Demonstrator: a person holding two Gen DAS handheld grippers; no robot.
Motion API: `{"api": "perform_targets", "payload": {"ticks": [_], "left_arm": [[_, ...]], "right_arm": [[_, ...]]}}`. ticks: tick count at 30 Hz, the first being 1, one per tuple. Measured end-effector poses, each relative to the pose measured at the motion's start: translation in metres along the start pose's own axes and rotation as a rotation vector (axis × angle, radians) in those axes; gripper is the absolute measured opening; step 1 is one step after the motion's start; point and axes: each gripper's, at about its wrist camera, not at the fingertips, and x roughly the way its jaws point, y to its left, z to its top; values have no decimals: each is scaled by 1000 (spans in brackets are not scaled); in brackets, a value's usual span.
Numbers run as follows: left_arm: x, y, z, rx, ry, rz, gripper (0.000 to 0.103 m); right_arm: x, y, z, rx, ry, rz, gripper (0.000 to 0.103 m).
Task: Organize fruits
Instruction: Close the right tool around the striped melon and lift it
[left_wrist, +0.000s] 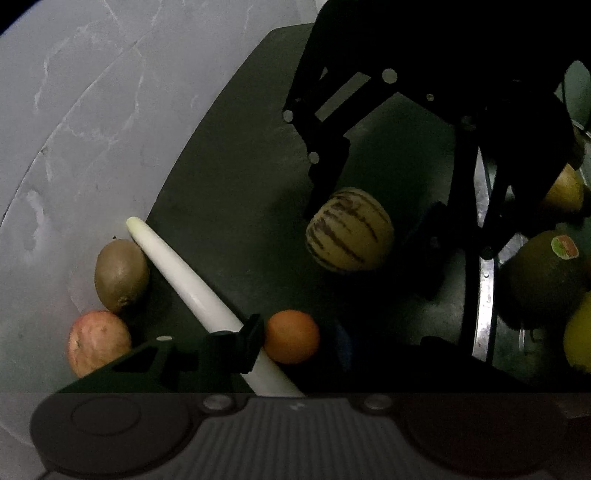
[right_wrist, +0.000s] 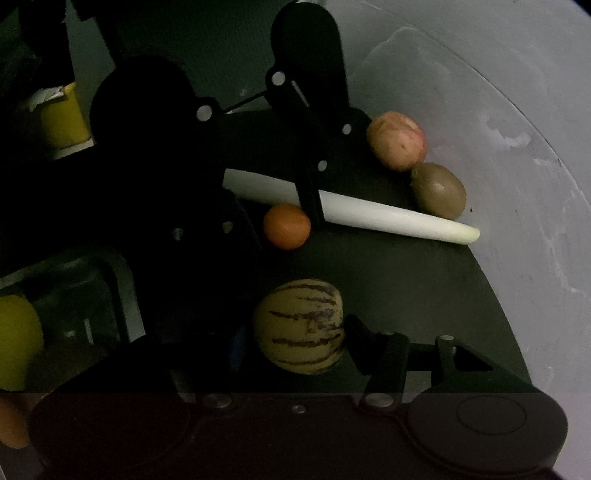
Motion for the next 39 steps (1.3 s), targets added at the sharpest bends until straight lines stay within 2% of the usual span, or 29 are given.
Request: {"api": "perform_targets", "payload": {"ticks": [2,15,21,28,39], "left_arm": [[1,-1,2,-18,10,19,35],[4,6,0,-204,8,50,33],[1,12,-3,-400,-19,34,33],[-9,18,-10,-669,-108,-24,33],[-47,-9,-10,-940,-259,-25,33]], "right_arm": [[-1,0,-1,15,-3,-4,56],[-7,2,-8,77,-16,-19,55],[-16,2,-16,116,-52,-39,55],[-32,-2,-29,217,-111,-64,55],[-90,-10,-67,375,-201,-132,55]]}}
